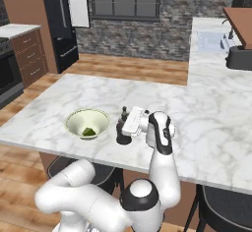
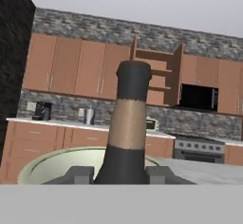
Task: There is a bowl on the dining counter. Grab a lemon wedge from the fridge and place it in the bowl. Then get the liquor bottle and glass cup from the cabinet and place them next to the bowl.
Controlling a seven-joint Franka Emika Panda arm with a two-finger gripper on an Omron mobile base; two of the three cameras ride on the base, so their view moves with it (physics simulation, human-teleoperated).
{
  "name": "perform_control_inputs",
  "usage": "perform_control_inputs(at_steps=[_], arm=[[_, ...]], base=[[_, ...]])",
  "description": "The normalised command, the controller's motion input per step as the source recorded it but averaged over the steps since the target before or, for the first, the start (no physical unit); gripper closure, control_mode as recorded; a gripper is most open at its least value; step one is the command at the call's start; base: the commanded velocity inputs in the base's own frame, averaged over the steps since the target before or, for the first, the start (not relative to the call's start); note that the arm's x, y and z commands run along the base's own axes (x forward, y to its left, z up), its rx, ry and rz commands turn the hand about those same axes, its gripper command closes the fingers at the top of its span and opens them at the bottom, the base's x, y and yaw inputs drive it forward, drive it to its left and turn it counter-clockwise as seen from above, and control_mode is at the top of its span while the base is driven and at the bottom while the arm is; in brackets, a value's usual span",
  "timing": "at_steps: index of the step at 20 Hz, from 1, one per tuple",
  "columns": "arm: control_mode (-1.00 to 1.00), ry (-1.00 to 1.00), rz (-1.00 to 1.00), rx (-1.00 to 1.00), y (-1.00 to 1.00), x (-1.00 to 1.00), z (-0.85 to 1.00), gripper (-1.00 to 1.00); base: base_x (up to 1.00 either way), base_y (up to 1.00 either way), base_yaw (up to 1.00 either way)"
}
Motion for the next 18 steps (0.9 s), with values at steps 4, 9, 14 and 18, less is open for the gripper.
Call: perform_control_inputs(at_steps=[4,9,14,18], arm=[[-1.0,0.0,0.0,-0.04,0.05,-0.18,-0.1,-1.0],[-1.0,0.0,0.0,0.0,0.06,0.0,0.03,-1.0],[-1.0,0.04,0.0,0.0,0.0,0.0,0.16,-1.0],[-1.0,0.0,0.0,0.0,0.0,-0.01,0.22,-1.0]], base=[[0.0,0.0,0.0],[0.0,0.0,0.0],[0.0,0.0,0.0],[0.0,0.0,0.0]])
